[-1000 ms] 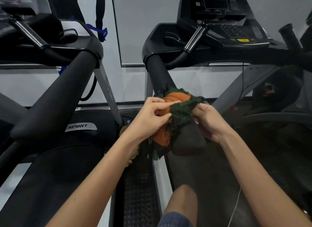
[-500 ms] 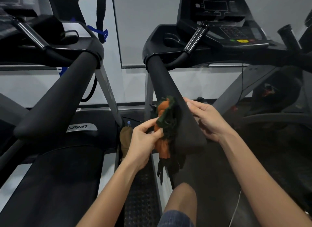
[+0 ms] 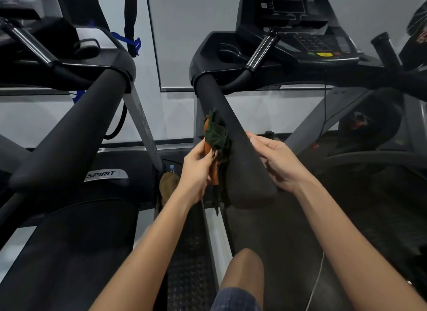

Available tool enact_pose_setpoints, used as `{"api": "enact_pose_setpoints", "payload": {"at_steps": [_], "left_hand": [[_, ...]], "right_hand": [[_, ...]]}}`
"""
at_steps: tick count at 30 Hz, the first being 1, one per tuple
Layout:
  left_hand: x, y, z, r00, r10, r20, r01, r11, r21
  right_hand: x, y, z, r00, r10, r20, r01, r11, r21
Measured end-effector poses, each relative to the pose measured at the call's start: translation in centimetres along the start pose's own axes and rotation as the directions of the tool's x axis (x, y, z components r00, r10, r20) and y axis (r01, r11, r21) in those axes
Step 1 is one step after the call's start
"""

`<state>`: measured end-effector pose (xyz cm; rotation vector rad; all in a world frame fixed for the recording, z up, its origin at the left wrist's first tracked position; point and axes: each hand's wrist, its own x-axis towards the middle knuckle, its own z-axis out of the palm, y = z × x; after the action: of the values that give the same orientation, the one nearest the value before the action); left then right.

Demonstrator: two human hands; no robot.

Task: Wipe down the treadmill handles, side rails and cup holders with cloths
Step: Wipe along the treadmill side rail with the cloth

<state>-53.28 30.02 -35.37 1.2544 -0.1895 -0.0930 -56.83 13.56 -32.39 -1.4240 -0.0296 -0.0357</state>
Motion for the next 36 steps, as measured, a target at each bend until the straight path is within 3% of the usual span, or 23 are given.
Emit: {"api": "enact_pose_setpoints", "payload": {"at_steps": [3,5,7,9,11,14,18,26,31,34,36], "left_hand": [[-3.3,-0.5,-0.2,0.999,-0.031,0.018,0.032,0.997,-0.067],[-5.3,-0.1,-0.2,0.999,0.037,0.007,-0.037,0.999,-0.005],[-5.7,0.4,-0.2,0.97,0.24,-0.023,-0.228,0.946,0.23],[-5.0,1.1,0.1,0.921,0.386,0.054,-0.369,0.819,0.439],[-3.8,1.8,0.5,0.916,0.382,0.123,-0.388,0.765,0.513],[-2.1,3.0,0.4,0.954,0.236,0.185,-0.3,0.772,0.561],[-4.3,3.3,-0.2,0.935,0.202,0.29,-0.325,0.815,0.479],[-4.2,3.5,-0.1,0.927,0.262,0.268,-0.364,0.797,0.481],[0.3,3.1,0.2,0.963,0.232,0.138,-0.269,0.854,0.445],[0.5,2.0,0.4,0.994,0.108,-0.033,-0.099,0.972,0.214],[-0.6,1.6,0.3,0.996,0.041,-0.082,-0.036,0.997,0.066]], "right_hand": [[-0.1,-0.1,0.1,1.0,0.015,0.0,-0.015,1.0,0.004],[-0.2,-0.1,0.2,1.0,0.008,-0.006,-0.008,1.0,0.001],[0.0,0.0,0.3,0.999,-0.008,-0.032,0.008,1.0,-0.011],[-0.1,0.1,0.5,0.998,-0.012,-0.057,0.011,1.0,-0.015],[-0.2,0.1,0.8,0.998,-0.016,-0.068,0.017,1.0,0.01],[-0.3,0.0,0.9,0.996,-0.019,-0.086,0.022,0.999,0.028],[-0.3,0.3,0.8,0.998,-0.029,-0.058,0.027,0.999,-0.029],[-0.3,0.6,1.0,0.998,-0.03,-0.059,0.03,1.0,0.007],[-0.3,0.5,1.0,0.995,-0.04,-0.09,0.047,0.996,0.077],[-0.5,0.4,0.9,0.997,-0.044,-0.064,0.046,0.998,0.039],[-0.4,0.4,0.7,0.999,-0.026,-0.044,0.028,0.998,0.051]]}}
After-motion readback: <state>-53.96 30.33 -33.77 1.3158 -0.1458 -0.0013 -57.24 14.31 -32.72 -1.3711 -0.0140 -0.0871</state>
